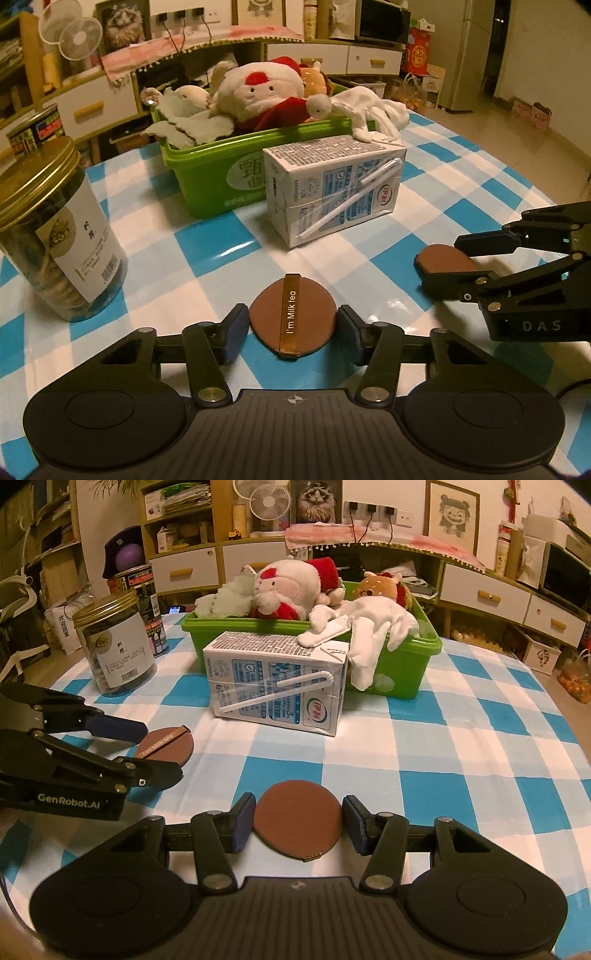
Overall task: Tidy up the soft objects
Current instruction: 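Lift and carry both brown coasters toward the green tub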
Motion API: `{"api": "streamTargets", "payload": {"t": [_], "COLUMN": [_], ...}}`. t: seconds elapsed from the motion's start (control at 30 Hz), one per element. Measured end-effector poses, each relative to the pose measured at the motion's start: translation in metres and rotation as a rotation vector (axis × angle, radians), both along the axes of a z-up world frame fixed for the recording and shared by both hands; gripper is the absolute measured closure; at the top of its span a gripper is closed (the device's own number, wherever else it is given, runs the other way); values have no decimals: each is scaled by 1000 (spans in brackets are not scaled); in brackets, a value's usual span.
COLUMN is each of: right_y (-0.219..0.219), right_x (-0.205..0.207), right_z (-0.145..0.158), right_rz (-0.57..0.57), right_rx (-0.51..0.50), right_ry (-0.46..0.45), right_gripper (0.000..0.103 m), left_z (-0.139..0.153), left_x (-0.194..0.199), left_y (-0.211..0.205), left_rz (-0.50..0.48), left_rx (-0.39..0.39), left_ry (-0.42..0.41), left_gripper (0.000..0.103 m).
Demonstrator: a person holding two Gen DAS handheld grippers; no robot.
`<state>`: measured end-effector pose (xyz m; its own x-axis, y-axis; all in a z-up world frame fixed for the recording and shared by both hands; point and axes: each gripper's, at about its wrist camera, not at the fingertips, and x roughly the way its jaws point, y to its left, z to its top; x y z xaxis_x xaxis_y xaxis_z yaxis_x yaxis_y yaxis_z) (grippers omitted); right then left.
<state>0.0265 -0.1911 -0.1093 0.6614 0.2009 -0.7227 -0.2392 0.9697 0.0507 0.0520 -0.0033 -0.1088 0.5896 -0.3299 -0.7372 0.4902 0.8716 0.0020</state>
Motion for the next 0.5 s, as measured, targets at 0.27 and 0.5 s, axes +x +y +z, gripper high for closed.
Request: {"api": "streamTargets", "payload": {"t": [0.27, 0.5], "right_y": [-5, -7], "right_x": [3, 4], "right_z": [5, 10], "right_rz": [-19, -27], "right_rx": [34, 63], "right_ry": [17, 35], "right_gripper": [86, 86], "left_z": [3, 11], "left_x": [0, 2], "left_y": [-2, 0], "left_rz": [-4, 10], "left_rx": [3, -22], "left_ry": [16, 27], "left_gripper": [53, 57]}}
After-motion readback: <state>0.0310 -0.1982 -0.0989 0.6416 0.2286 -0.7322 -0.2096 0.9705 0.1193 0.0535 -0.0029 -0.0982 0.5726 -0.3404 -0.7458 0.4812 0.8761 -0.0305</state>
